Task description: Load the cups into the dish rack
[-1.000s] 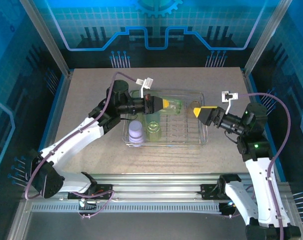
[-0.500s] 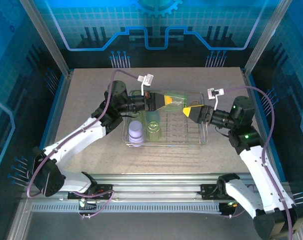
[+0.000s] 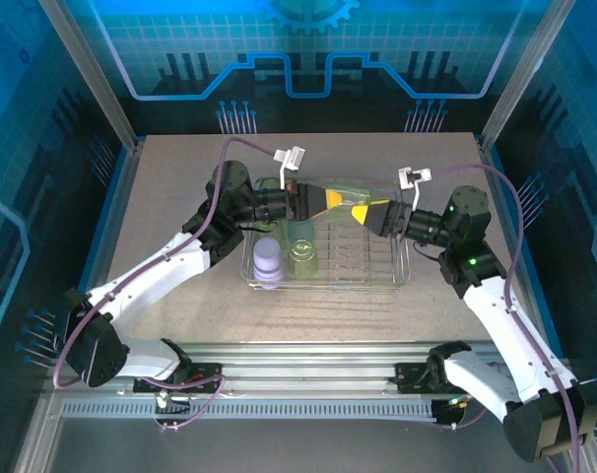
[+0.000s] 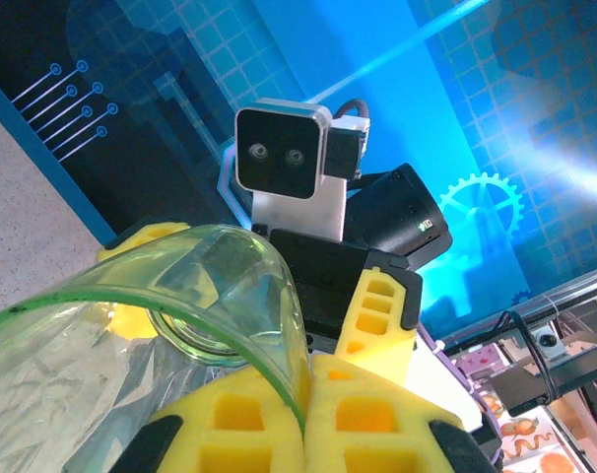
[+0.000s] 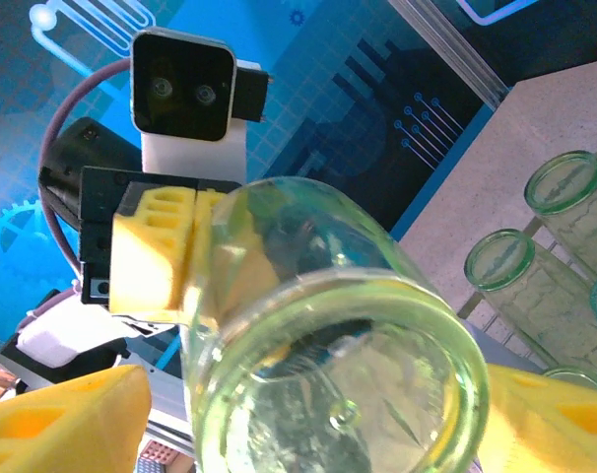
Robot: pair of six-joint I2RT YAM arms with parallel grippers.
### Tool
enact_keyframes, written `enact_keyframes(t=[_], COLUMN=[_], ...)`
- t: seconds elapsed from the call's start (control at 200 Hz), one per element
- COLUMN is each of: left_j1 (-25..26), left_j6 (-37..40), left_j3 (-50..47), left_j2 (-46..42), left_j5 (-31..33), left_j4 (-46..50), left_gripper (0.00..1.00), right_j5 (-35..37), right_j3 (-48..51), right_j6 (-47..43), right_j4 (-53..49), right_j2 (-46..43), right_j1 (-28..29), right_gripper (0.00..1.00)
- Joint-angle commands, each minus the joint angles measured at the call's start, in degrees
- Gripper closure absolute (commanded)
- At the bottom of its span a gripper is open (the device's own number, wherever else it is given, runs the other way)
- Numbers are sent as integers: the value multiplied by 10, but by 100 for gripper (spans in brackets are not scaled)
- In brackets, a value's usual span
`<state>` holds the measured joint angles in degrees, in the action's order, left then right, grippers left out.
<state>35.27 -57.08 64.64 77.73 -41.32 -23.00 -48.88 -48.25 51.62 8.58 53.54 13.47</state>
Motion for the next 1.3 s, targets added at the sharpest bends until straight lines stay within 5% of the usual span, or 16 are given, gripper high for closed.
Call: enact_keyframes(t=[0.0,0.27,0.41,0.51,0.725,1.051,1.296], left_j1=[6,7,6,6,4,0,-38], left_j6=[-2,-1,31,89,191,257,206], left_j3=[-7,-13,-15,-14,-17,3,-30], left_j2=[4,5,-5,-26,-81,-166,-234], left_j5=[-12,-7,6,35,182,647,749], left_j4=[-27,-29,21,109,296,626,720], left_gripper=[100,99,32,1,1,1,1], right_j5=[-4,18,87,137,232,380,429], right_j3=[-6,-13,-67,-109,-161,-247,-274], right_j6=[7,-3,-109,-192,-277,-397,-434], right_j4=[32,4,-170,-296,-442,-617,-665], right_j2=[-1,-1,-17,-26,-30,24,83], right_j1=[10,18,18,18,17,18,18], right_gripper=[22,46,60,65,68,70,71])
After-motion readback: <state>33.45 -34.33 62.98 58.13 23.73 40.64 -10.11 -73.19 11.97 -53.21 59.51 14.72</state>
